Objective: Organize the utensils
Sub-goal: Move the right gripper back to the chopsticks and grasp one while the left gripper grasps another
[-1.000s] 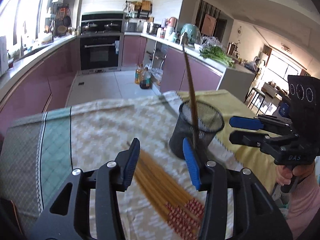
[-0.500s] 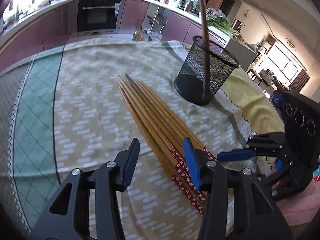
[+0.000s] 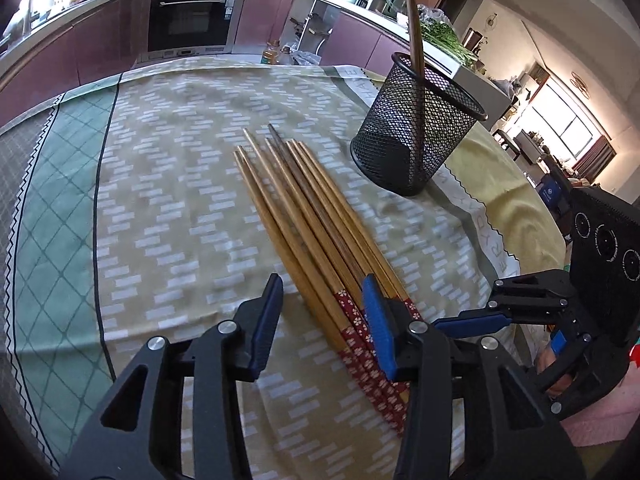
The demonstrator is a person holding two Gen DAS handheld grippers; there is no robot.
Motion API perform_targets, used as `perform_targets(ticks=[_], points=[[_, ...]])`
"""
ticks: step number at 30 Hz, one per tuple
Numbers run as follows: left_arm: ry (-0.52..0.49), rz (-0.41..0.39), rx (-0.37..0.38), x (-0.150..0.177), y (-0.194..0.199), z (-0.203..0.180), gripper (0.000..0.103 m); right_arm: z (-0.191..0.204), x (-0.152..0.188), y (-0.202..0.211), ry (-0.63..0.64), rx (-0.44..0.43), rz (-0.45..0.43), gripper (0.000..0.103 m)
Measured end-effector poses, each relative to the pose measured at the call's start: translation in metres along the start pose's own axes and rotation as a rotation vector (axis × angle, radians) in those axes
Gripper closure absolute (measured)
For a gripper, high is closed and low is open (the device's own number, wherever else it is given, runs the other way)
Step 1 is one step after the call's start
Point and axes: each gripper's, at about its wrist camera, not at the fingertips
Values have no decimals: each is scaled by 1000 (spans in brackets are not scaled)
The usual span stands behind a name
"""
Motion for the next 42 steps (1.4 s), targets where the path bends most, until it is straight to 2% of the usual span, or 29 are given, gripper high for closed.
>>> perform_targets(ticks=[4,9,12,17,20,31,42], points=[[-5,0,-9,0,1,-1,62,2,-5,-2,17,20,-5,64],[-3,-8,-25,-3,2,4,62,-13,-20,3,-13,98,-62,64],[6,-5,-38,-6,0,7,67,-27,-32,-4,-52,177,-91,67],[19,-3,-42,-11,-2,15,75,-36,-48,-20,-76,236,-115,75],[24,0,-41,-13,-4,20,80,-36,-53,-26,-64,255,-115,75],[-23,17,-64,-17,-8,17,81,-29,-53,-29,1,318,-89,79],[26,12,-30,-16,-3,30,82,-31,-51,-25,6,333,-79,80]])
Point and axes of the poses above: each gripper's, at about its wrist camera, not at the fingertips, and y roughly against the way its jaws point, z to its left, x to its underside, and after that the axes turned 6 degrees about -z, right-handed
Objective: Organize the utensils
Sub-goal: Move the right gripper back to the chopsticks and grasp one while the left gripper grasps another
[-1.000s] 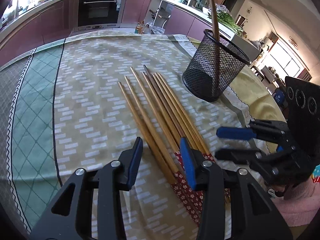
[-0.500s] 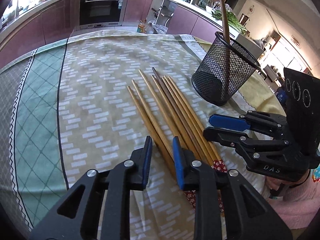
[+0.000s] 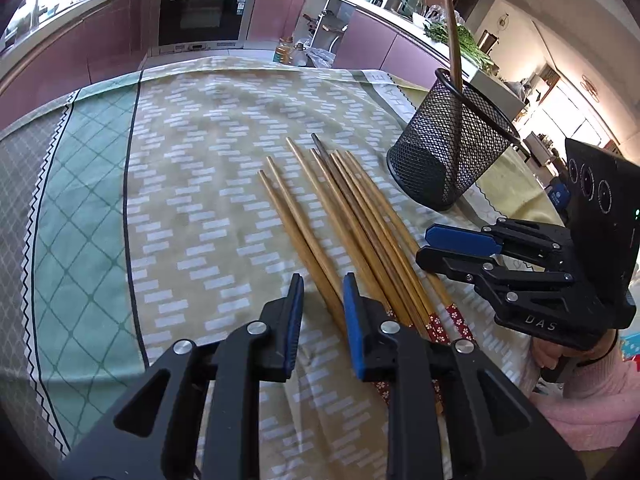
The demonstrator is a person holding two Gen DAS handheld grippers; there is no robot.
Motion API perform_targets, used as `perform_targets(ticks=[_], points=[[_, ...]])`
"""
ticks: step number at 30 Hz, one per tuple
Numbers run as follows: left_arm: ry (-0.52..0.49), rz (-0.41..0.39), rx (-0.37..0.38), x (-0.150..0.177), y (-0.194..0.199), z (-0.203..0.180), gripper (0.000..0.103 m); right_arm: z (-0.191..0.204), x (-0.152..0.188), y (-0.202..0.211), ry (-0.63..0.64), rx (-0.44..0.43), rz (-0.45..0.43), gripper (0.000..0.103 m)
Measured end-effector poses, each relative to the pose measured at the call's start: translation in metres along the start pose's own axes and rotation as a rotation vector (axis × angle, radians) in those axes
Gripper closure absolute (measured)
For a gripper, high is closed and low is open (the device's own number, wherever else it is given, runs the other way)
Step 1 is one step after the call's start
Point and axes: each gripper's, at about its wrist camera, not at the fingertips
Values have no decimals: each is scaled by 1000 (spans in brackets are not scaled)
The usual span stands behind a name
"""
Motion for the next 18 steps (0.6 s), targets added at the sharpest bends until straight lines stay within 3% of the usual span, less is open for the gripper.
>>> perform_targets(ticks=[15,18], points=[[-30,17,-79,-10,-8,-2,81,8,-5,-7,40,49,-5,81],[-20,8,-89,-12,-10,-1,81,7,-7,-10,26,60,-18,89]])
Point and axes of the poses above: each gripper's, at about its wrist camera, not at the fingertips, and y roughly against the way its jaws point, z to its left, x to its underside, and after that the axes turned 6 degrees about -z, right-handed
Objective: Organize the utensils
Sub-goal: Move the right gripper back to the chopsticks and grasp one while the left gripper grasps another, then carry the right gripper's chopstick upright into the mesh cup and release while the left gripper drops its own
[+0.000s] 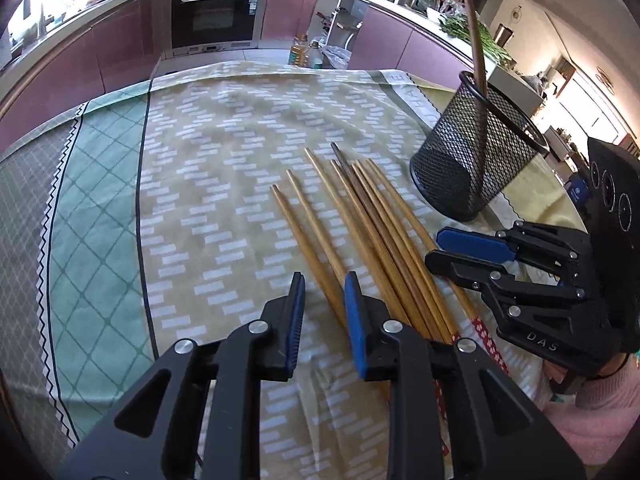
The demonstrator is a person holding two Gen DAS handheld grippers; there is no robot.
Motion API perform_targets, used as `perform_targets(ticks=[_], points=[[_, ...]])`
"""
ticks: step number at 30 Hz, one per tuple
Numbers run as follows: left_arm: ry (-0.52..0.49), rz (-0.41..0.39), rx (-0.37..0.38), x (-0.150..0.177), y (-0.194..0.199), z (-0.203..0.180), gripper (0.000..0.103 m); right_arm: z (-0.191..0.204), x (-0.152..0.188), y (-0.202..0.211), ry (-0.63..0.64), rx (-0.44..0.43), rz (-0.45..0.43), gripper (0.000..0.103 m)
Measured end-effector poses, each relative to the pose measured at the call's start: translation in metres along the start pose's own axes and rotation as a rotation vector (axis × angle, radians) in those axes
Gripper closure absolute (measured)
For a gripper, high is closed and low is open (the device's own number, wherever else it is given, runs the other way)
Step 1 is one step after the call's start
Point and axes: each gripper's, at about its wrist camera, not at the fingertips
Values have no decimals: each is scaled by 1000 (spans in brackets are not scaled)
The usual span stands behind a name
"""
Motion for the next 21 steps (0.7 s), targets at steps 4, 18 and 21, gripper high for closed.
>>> perform_targets(ticks=[4,18,21], points=[[6,-24,-18,2,2,-5,93,-7,0,1,-47,-18,-7,96],[-10,-28,-62,18,10,-17,88,-5,4,21,-48,-108,-25,97],[-29,-30,-76,18,9,-19,88,2,4,17,-33,-117,-14,97]])
Point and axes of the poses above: each gripper's, at about its wrist camera, not at the fingertips, and y roughly against the way its jaws point, z to its left, x to its underside, and after that the axes turned 6 degrees about -z, right-handed
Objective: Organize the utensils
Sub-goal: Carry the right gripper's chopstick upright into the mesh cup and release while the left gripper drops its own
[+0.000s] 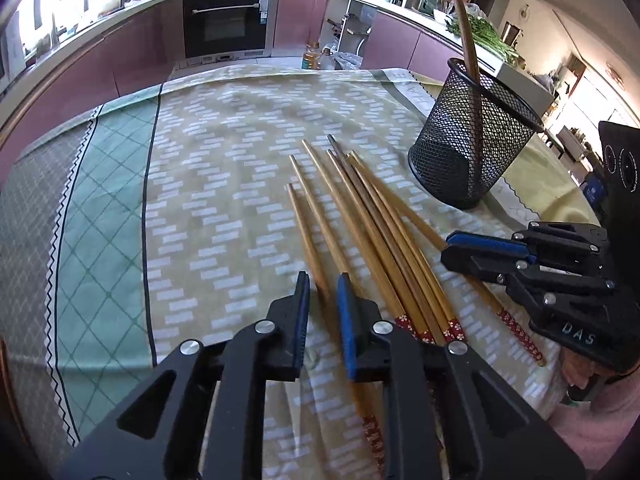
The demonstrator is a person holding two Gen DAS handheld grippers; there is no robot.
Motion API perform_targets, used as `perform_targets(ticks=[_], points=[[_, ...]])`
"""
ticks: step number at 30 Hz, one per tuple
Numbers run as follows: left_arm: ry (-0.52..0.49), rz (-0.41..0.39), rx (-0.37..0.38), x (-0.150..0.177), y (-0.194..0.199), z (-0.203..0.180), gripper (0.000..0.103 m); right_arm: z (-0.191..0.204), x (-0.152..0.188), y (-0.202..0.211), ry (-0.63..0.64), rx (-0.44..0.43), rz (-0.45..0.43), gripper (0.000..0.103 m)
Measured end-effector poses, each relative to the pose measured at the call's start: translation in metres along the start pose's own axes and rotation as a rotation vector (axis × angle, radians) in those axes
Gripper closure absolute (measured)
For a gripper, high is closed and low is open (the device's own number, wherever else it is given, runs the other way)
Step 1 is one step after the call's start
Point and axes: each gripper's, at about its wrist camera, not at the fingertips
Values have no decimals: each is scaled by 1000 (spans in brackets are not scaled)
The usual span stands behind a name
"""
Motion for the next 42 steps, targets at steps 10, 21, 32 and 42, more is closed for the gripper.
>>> perform_targets(ticks=[10,21,32,42], points=[[54,-36,2,2,10,5,96,-2,3,-10,4,5,28,97],[66,-77,138,-3,41,-3,96,-2,-2,19,0,-43,-33,97],[25,-196,304,-26,98,-24,96,-9,-18,87,6,-57,-204,97],[10,-283,384,-50,131,-36,96,-18,-35,124,3,-43,-329,97]])
Point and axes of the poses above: each gripper's, at about its wrist camera, not at the fingertips, and y roughly against the way its jaws point, z to its left, x to its underside, and after that the axes turned 6 degrees about -z, right-handed
